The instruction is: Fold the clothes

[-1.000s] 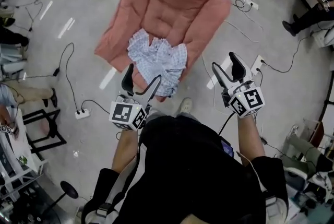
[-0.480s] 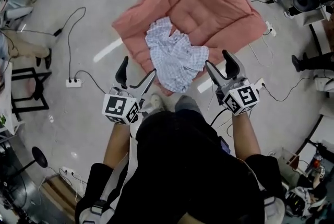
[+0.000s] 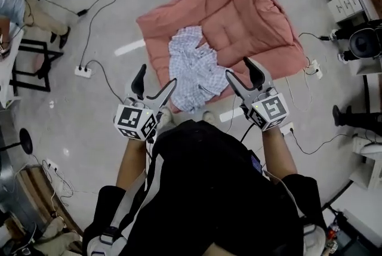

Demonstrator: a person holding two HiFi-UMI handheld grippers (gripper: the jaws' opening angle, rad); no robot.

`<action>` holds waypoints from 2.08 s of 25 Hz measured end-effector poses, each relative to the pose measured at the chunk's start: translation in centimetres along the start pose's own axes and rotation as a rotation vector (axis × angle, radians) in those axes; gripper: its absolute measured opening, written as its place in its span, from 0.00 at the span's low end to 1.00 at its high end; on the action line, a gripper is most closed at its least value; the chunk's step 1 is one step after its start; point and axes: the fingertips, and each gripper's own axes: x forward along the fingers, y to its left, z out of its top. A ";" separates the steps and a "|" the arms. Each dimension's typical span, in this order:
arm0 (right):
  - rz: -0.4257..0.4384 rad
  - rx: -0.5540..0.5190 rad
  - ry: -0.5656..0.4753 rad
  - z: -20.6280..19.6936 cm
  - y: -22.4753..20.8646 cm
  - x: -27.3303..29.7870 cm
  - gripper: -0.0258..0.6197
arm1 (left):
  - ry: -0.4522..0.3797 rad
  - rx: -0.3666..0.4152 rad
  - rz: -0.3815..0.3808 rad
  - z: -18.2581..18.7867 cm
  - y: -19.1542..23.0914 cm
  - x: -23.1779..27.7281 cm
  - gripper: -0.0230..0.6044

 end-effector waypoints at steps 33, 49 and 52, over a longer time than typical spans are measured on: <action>0.784 -0.760 0.813 -37.6 4.1 -0.4 0.36 | 0.213 -0.217 0.267 -18.4 -8.6 -4.9 0.68; 0.746 -0.943 0.943 -41.7 1.8 -0.2 0.24 | 0.288 -0.224 0.198 -23.3 -8.8 -4.6 0.67; 0.731 -0.923 0.928 -41.0 1.9 0.0 0.19 | 0.309 -0.208 0.147 -24.2 -9.3 -2.9 0.67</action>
